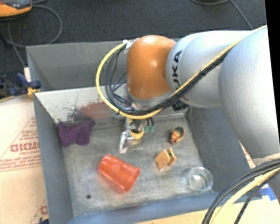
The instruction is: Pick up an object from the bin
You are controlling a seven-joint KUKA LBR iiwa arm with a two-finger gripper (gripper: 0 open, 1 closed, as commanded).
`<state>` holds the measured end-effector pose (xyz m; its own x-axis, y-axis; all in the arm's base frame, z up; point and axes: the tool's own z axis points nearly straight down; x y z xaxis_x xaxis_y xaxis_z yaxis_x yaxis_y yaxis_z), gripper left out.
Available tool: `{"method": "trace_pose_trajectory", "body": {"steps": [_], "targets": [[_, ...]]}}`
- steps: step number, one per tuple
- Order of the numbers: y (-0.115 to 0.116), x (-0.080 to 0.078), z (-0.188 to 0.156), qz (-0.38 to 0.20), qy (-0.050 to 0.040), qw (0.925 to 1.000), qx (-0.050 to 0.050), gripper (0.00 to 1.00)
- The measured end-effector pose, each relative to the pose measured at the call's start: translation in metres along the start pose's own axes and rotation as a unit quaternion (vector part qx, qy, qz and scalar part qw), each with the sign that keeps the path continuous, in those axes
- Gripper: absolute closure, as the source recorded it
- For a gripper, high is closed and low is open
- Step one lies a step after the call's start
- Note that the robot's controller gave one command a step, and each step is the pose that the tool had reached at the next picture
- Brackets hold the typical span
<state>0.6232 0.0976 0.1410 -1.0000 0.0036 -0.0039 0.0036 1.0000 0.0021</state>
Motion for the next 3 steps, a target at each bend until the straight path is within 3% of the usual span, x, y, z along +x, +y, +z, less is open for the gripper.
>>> {"method": "trace_pose_trajectory", "body": {"steps": [2,3], "targets": [[0.001,0.001,0.000,-0.001,0.0004,1.0000,0.000,0.00],[0.003,0.022,0.027,-0.120,-0.0003,0.9928,0.000,0.00]]}}
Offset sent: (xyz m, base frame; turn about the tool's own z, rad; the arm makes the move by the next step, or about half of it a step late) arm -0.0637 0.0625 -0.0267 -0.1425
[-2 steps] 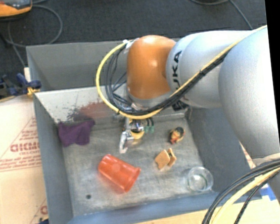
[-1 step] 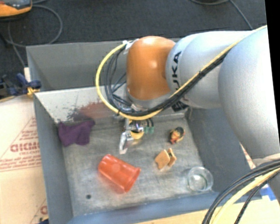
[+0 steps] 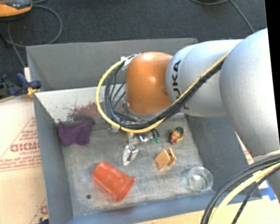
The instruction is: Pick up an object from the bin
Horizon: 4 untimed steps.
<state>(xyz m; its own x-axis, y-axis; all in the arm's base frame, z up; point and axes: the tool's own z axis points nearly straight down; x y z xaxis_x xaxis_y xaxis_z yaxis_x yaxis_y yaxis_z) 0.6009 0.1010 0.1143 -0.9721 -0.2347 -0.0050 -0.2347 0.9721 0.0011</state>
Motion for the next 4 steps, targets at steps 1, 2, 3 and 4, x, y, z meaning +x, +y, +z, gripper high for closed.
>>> {"method": "trace_pose_trajectory", "body": {"steps": [1,2,3,4], "targets": [[0.033,0.005,0.011,-0.004,0.0016,1.0000,0.002,0.00],[0.068,0.011,0.000,0.041,0.0019,0.9992,-0.002,0.00],[0.060,0.044,-0.009,0.025,-0.0021,0.9997,0.001,0.00],[0.085,0.054,0.023,-0.105,-0.0008,0.9944,0.001,0.00]]}}
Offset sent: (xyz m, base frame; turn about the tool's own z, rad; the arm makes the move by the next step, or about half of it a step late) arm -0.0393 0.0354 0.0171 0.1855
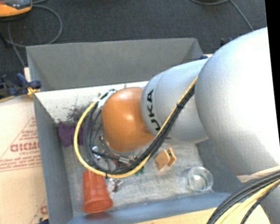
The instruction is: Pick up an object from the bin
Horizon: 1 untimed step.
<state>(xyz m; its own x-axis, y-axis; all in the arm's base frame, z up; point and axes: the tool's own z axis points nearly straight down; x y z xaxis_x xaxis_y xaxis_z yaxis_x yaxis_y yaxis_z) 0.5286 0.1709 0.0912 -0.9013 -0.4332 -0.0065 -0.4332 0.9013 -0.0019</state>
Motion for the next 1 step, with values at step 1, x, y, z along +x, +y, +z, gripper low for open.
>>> {"method": "trace_pose_trajectory", "body": {"steps": [1], "targets": [[0.0130,0.0056,0.0076,-0.019,-0.0059,0.9998,0.000,0.00]]}}
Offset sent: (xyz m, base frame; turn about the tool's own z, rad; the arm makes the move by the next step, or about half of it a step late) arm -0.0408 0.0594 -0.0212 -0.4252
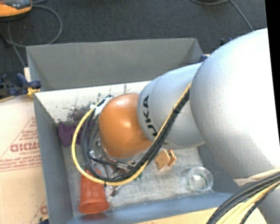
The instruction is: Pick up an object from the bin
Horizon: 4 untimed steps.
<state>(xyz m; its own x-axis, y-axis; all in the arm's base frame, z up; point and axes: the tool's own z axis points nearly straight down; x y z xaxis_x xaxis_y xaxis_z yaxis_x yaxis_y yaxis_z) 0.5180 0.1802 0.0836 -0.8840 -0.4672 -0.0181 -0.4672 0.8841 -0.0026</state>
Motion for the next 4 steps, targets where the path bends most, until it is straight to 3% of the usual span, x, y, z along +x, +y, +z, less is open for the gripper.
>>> {"method": "trace_pose_trajectory", "body": {"steps": [1,3,4], "targets": [[0.025,-0.011,-0.003,-0.139,-0.0213,0.9901,0.006,0.00],[0.033,-0.021,-0.002,-0.228,-0.0274,0.9733,0.008,0.00],[0.034,-0.035,-0.005,-0.391,-0.0311,0.9199,0.014,0.00]]}}
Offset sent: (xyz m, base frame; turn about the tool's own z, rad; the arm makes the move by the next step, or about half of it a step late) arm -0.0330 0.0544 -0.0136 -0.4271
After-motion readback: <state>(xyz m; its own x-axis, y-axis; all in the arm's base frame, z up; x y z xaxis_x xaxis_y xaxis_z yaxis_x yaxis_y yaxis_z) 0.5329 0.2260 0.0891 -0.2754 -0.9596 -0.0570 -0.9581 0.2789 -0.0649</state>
